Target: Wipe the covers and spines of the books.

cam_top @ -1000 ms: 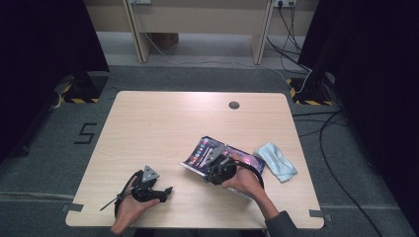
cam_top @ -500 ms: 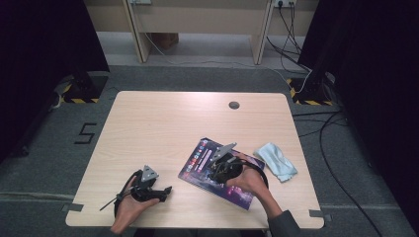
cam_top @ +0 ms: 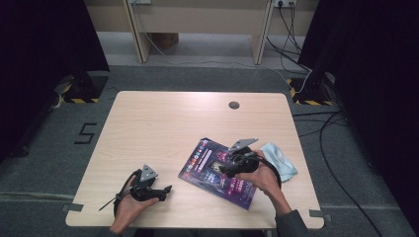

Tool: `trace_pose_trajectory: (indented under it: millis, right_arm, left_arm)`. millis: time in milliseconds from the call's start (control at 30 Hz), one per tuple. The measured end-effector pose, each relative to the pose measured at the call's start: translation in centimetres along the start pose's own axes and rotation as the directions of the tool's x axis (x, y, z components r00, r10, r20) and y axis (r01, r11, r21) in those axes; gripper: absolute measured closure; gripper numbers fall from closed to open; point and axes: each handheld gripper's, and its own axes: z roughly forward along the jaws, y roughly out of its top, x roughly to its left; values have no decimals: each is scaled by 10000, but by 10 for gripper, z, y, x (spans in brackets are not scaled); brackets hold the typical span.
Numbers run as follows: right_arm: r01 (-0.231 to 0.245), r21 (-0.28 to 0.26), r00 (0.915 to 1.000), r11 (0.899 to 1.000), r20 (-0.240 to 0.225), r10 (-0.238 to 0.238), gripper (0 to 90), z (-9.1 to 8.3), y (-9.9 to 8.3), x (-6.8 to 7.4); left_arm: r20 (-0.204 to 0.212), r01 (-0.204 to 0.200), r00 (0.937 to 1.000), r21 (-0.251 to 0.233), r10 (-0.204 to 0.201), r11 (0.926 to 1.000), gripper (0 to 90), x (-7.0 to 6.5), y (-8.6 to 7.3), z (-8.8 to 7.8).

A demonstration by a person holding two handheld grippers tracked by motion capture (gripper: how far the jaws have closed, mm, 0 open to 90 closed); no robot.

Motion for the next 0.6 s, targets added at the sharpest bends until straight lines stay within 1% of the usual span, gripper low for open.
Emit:
trace_pose_trajectory:
  millis: [33, 67, 100, 133, 233, 267, 367, 400, 433, 500, 600]
  right_arm:
    - [-124, -72, 9998, 9999, 171, 125, 381, -3, -2, -4]
    - [-545, -138, 9976, 9984, 420, 551, 371, -10, -7, -13]
    - [-687, -198, 9963, 9974, 501, 696, 370, -12, -9, -16]
    - [-687, -198, 9963, 9974, 501, 696, 370, -12, -9, -16]
    - [-1162, -358, 9897, 9926, 797, 1188, 369, -23, -20, -28]
    - [-1249, -363, 9879, 9915, 879, 1277, 369, -25, -23, -31]
    - [-1700, -252, 9768, 9851, 1278, 1719, 362, -31, -35, -39]
    - [-2010, -220, 9691, 9793, 1414, 2021, 360, -34, -45, -44]
    - [-2010, -220, 9691, 9793, 1414, 2021, 360, -34, -45, -44]
    - [-2189, -149, 9642, 9756, 1501, 2186, 359, -36, -52, -46]
    - [-2443, 126, 9564, 9696, 1679, 2388, 357, -37, -63, -49]
  left_arm:
    - [44, -30, 10000, -17, 30, 10000, 222, -1, 0, 0]
    - [138, -98, 9999, -55, 99, 9999, 221, -2, 1, 1]
    - [215, -96, 9997, -114, 98, 9999, 220, -3, 1, 1]
    - [215, -96, 9997, -114, 98, 9999, 219, -3, 1, 1]
    - [318, -179, 9993, -220, 186, 9996, 218, -5, 3, 3]
    - [352, -193, 9992, -268, 202, 9995, 218, -6, 4, 3]
    - [467, -171, 9987, -521, 196, 9985, 216, -7, 6, 5]
    - [511, -129, 9986, -643, 161, 9979, 214, -8, 7, 6]
    - [511, -129, 9986, -643, 161, 9979, 214, -8, 7, 6]
    - [579, -75, 9983, -738, 117, 9972, 214, -8, 9, 7]
    - [663, -83, 9977, -897, 143, 9959, 223, -9, 13, 11]
